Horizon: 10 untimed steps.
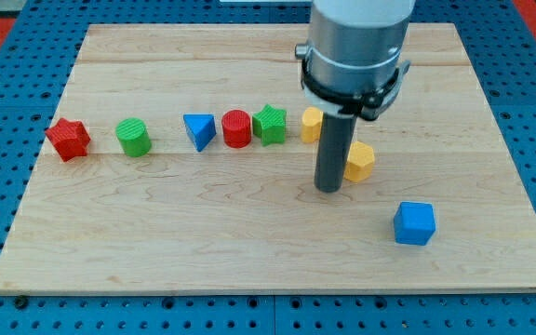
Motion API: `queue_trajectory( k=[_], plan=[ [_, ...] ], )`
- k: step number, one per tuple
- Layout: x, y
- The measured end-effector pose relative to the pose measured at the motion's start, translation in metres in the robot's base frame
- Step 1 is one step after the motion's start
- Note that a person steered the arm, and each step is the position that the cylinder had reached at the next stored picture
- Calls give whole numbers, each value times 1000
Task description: Push the green star towards the top of the board
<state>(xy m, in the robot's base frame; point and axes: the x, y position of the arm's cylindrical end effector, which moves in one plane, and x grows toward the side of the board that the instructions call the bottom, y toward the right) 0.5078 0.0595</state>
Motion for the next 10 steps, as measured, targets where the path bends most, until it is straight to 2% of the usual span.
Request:
queue_trajectory(
  k=[1, 2, 4, 5, 6, 7, 8, 10],
  plan=[
    [59, 21],
    [63, 56],
    [77, 76],
    [75, 35],
    [24, -18],
    [-26, -29],
    [-49, -30],
    [-153, -47]
  ],
)
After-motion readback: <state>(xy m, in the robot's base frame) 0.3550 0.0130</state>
